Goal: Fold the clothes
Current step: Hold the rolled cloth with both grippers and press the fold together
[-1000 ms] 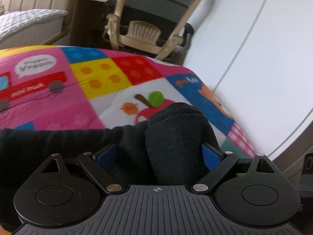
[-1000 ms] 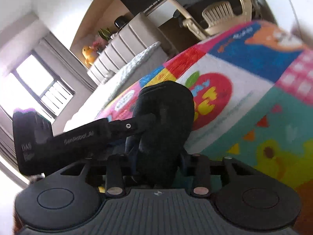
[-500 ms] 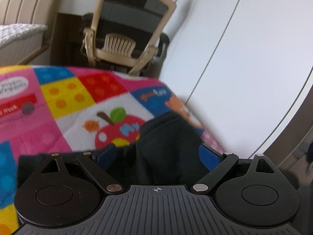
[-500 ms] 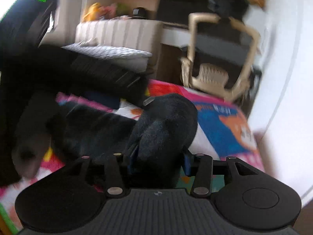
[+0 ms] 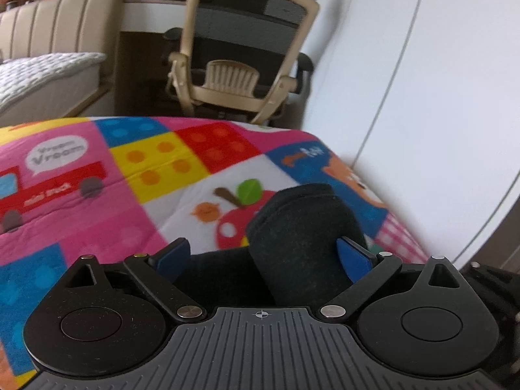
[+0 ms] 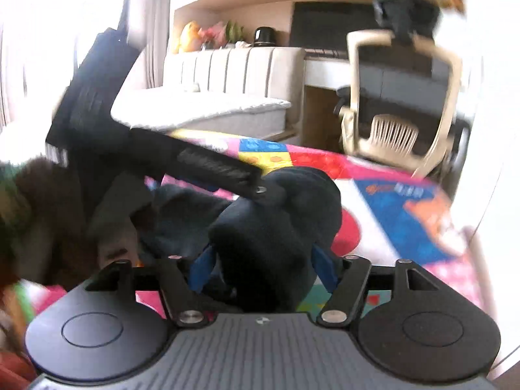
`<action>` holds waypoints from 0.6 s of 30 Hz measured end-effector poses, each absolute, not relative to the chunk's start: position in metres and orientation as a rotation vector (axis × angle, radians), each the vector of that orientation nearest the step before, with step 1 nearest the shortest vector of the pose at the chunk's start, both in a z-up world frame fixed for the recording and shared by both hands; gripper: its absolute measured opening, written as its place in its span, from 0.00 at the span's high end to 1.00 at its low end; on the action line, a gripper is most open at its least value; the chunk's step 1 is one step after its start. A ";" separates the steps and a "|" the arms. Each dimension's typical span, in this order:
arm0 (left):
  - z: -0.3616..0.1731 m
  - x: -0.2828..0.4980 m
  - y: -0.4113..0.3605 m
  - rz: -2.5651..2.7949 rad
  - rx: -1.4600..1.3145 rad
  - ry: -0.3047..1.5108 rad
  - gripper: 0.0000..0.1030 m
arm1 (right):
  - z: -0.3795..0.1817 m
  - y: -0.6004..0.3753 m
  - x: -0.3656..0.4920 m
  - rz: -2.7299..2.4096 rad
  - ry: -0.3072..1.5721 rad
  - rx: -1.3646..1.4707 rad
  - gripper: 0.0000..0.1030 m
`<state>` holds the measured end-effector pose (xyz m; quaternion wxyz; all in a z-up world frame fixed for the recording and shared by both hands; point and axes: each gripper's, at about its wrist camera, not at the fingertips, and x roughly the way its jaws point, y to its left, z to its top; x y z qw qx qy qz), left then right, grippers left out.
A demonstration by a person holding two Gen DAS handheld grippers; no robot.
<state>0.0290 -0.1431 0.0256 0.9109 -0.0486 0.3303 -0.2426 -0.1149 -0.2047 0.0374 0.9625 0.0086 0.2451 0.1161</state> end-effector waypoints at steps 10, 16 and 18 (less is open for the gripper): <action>0.024 0.030 -0.132 -0.483 -0.109 0.690 0.03 | 0.015 -0.243 -0.087 0.168 0.575 0.375 0.31; 0.021 0.028 -0.127 -0.464 -0.107 0.701 0.03 | 0.009 -0.215 -0.075 0.163 0.602 0.247 0.30; 0.023 0.026 -0.125 -0.461 -0.107 0.698 0.03 | 0.010 -0.212 -0.076 0.163 0.601 0.230 0.28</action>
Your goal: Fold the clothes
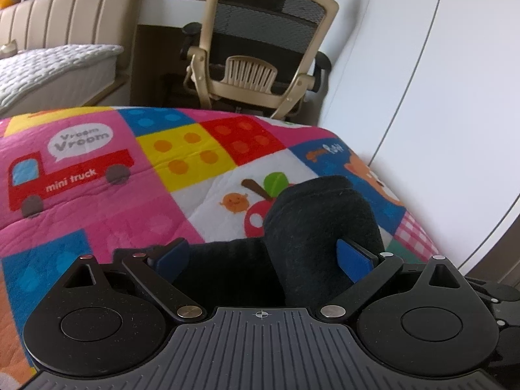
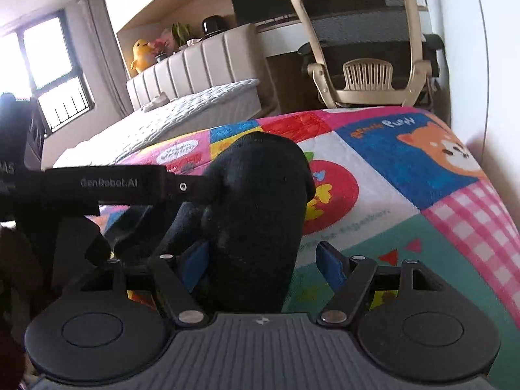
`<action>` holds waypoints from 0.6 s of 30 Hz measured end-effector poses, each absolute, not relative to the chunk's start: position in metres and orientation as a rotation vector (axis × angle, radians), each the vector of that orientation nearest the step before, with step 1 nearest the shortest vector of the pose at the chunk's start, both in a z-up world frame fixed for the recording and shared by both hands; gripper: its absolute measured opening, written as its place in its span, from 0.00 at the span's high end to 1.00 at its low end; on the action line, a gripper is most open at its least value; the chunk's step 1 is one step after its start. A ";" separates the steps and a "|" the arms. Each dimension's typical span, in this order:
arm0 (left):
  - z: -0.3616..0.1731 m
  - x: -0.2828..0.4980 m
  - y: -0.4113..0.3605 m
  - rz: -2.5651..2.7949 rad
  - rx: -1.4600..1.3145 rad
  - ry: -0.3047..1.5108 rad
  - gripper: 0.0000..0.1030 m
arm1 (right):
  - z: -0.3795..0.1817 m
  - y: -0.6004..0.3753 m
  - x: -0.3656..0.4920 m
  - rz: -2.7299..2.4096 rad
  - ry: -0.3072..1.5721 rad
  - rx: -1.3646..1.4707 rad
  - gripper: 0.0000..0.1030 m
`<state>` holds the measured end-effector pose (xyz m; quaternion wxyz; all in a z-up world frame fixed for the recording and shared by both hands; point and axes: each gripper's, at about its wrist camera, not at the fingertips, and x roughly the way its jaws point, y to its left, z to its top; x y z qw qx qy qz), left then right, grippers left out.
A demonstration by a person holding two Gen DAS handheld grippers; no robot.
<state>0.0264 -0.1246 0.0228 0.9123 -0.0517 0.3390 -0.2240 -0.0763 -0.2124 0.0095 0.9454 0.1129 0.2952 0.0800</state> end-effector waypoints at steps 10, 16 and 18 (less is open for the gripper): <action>0.030 0.018 -0.129 -0.479 -0.091 0.676 0.04 | 0.008 -0.211 -0.075 0.155 0.611 0.211 0.22; 0.028 0.017 -0.137 -0.479 -0.048 0.667 0.03 | 0.009 -0.211 -0.076 0.150 0.599 0.195 0.20; 0.024 0.019 -0.136 -0.469 -0.041 0.671 0.03 | 0.013 -0.216 -0.079 0.152 0.587 0.194 0.17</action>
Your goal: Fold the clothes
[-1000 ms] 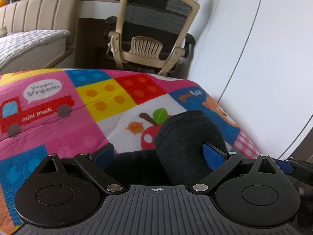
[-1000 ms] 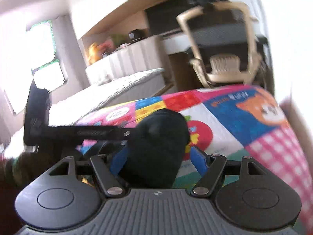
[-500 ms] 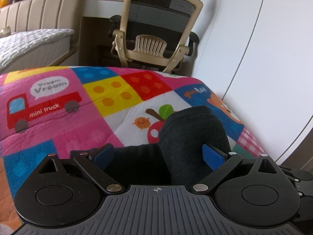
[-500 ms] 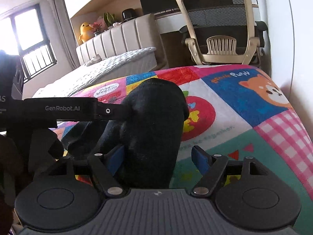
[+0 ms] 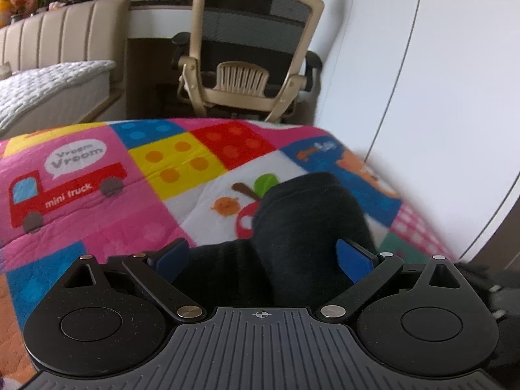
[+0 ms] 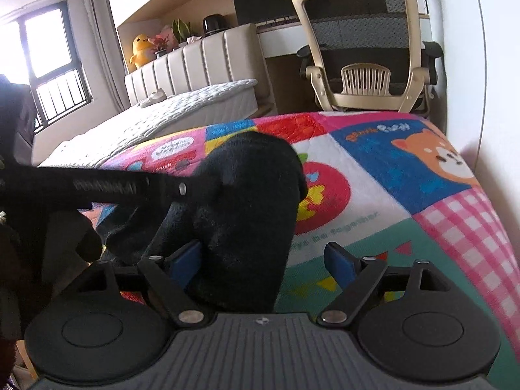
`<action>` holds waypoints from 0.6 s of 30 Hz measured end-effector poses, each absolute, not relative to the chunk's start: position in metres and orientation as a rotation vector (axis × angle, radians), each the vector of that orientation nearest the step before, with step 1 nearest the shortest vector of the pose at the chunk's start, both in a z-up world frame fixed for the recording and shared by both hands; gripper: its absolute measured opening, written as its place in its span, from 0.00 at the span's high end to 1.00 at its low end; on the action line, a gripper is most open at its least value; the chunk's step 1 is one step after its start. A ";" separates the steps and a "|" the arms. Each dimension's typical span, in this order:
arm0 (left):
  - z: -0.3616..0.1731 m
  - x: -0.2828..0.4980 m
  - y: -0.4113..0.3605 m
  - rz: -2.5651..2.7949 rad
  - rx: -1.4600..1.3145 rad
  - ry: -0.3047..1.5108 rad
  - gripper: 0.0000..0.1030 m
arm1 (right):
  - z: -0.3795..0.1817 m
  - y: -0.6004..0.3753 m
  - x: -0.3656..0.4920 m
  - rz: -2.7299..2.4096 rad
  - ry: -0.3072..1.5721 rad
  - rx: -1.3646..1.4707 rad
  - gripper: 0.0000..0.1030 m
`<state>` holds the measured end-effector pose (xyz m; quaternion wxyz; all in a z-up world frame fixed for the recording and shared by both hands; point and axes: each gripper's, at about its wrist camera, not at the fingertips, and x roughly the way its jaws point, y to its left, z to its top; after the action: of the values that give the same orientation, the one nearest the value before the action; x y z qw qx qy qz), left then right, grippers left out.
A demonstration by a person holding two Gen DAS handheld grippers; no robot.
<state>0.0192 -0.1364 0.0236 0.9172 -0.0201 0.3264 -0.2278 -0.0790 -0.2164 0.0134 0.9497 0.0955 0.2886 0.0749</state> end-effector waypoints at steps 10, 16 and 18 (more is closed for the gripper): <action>0.014 0.024 -0.121 -0.459 -0.074 0.675 0.01 | 0.041 -0.244 -0.080 0.189 0.503 0.240 0.13; 0.014 0.021 -0.121 -0.458 -0.060 0.669 0.01 | 0.037 -0.251 -0.045 0.098 0.480 0.330 0.13; 0.013 0.019 -0.120 -0.458 -0.055 0.667 0.01 | 0.028 -0.251 -0.028 0.071 0.524 0.356 0.12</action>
<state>0.0191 -0.1204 0.0134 0.9190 -0.0266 0.3243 -0.2227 -0.0279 -0.2512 0.0276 0.9496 0.1752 0.2577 0.0348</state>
